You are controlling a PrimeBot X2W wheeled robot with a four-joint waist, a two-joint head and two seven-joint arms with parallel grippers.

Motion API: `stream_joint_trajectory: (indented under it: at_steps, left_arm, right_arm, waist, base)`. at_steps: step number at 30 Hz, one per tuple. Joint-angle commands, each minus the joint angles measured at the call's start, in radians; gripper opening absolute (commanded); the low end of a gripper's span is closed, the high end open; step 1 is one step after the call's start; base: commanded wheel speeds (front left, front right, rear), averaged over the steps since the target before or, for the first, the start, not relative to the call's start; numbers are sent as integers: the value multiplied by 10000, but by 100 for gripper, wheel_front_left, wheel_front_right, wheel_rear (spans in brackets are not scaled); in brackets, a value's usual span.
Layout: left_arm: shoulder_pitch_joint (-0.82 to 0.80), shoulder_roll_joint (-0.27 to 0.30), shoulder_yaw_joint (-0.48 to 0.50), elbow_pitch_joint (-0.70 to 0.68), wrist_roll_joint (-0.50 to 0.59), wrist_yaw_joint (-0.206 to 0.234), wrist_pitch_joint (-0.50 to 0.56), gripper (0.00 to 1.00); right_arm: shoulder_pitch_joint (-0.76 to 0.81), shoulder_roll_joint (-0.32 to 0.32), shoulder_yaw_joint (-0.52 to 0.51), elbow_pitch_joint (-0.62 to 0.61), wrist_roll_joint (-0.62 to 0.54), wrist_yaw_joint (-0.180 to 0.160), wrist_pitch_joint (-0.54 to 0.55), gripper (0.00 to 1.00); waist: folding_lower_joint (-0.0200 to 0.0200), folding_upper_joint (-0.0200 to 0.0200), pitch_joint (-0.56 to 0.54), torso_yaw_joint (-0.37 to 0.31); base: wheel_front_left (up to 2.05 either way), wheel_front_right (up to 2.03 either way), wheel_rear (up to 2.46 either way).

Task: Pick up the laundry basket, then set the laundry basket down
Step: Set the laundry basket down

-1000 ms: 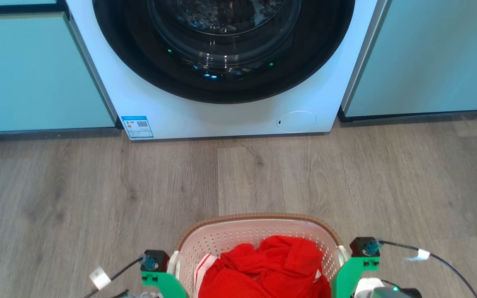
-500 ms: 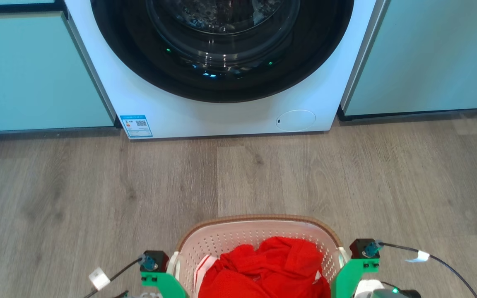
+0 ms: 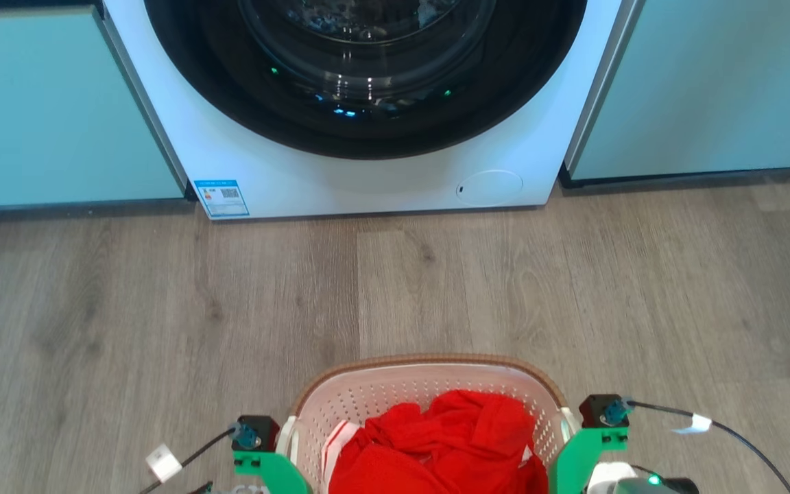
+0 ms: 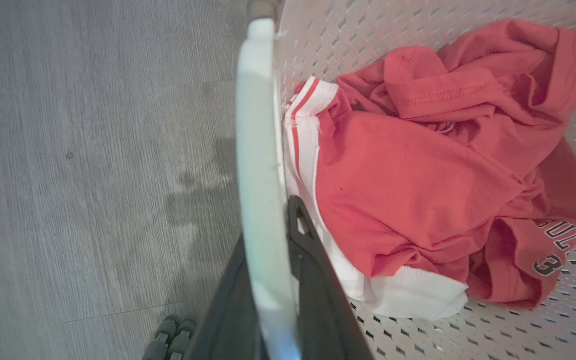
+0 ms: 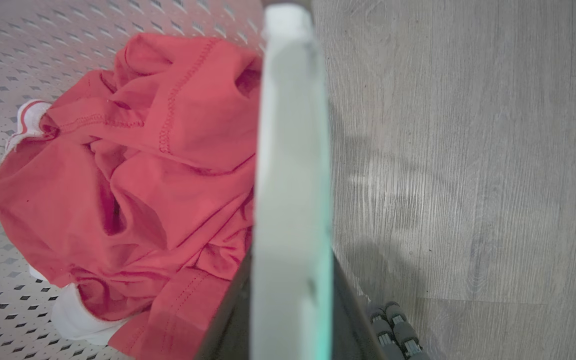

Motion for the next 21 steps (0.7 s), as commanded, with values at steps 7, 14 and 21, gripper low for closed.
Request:
stream_joint_trajectory:
  at_steps: [7, 14, 21]
  left_arm:
    - [-956, 277, 149, 23, -90, 141, -345, 0]
    - [-1897, 280, 239, 165, -94, 125, -597, 0]
    - [-3180, 330, 325, 269, -25, 101, -836, 0]
  right_arm:
    - [-811, -52, 311, 39, 61, 27, -253, 0]
    - [-1805, -52, 400, 164, -76, 27, -519, 0]
    - [-3072, -52, 330, 232, -196, 27, -787, 0]
  waist:
    - [0, 0, 554, -14]
    - [0, 0, 1563, 11]
    - [0, 0, 3069, 72]
  base:
    - [0, 0, 0]
    - [0, 0, 0]
    - [0, 0, 0]
